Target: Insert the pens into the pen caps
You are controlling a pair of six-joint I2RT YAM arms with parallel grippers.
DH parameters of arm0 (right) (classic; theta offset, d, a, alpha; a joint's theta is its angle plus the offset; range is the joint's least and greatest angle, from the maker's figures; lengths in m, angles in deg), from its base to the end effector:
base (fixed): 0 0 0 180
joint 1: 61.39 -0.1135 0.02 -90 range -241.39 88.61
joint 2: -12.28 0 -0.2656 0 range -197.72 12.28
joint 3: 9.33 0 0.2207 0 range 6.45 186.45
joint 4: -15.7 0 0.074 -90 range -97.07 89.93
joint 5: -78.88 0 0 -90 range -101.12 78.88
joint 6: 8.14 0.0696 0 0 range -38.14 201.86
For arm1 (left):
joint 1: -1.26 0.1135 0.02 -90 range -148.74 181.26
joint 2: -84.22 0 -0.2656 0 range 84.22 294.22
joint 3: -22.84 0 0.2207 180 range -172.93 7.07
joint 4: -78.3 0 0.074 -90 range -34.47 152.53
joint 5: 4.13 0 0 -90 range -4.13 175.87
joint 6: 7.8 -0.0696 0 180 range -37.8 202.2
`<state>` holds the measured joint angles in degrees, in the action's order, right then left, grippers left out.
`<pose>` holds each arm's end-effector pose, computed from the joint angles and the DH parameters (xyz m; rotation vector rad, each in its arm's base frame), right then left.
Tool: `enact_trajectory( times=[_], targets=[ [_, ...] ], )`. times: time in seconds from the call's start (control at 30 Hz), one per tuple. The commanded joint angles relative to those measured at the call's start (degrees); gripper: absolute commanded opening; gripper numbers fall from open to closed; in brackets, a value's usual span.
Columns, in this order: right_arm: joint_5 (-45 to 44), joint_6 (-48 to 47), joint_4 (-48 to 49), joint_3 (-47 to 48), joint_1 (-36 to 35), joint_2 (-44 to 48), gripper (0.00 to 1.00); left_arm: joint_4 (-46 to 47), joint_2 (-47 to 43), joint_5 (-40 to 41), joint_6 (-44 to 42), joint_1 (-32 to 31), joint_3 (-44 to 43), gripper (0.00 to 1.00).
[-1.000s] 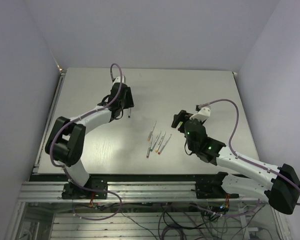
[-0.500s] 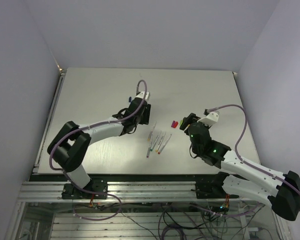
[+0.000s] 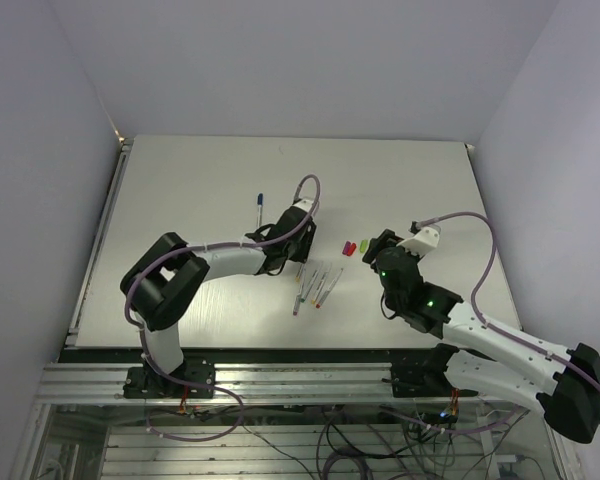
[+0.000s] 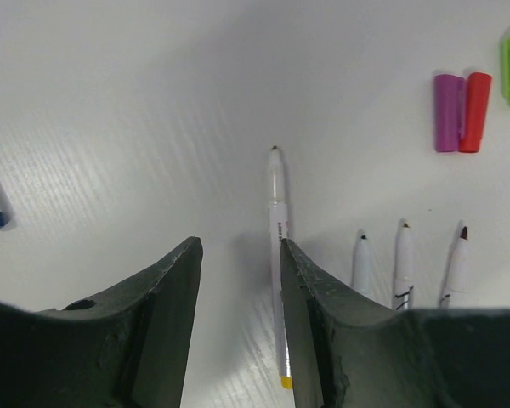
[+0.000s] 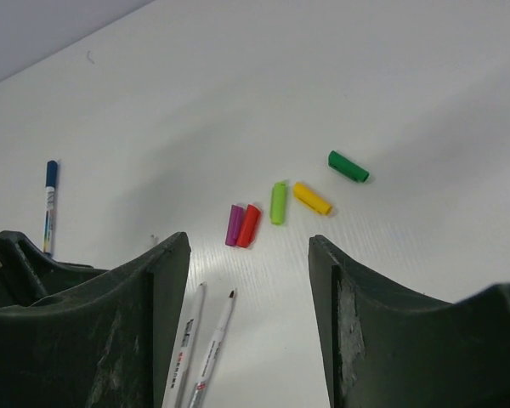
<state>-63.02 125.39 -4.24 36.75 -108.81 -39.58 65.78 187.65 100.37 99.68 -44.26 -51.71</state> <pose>0.1627 0.0961 0.2494 0.4795 1.7827 0.1883 0.2794 -0.2596 0.1717 0.4250 2.2424 -0.2904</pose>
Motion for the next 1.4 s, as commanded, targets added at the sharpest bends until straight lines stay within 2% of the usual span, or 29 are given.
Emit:
enact_trajectory(
  times=[0.0,0.8,1.03,1.37],
  targets=[
    [-1.3,0.3,1.3,-0.6,0.2,-0.8,0.57,1.0,0.6,-1.0,-0.5,-1.3,-1.7,0.52],
    [-1.0,0.7,2.6,-2.9,0.2,1.2,0.53,-2.0,3.4,0.2,1.5,-4.0,-0.5,0.5],
    [-0.9,1.2,2.4,-2.9,0.2,1.7,0.52,-7.0,3.4,2.7,3.2,-4.1,-0.4,0.46],
    [-0.6,1.1,2.8,-2.1,0.2,1.8,0.52,-14.8,4.3,4.6,4.9,-4.1,-1.7,0.34]
  ],
)
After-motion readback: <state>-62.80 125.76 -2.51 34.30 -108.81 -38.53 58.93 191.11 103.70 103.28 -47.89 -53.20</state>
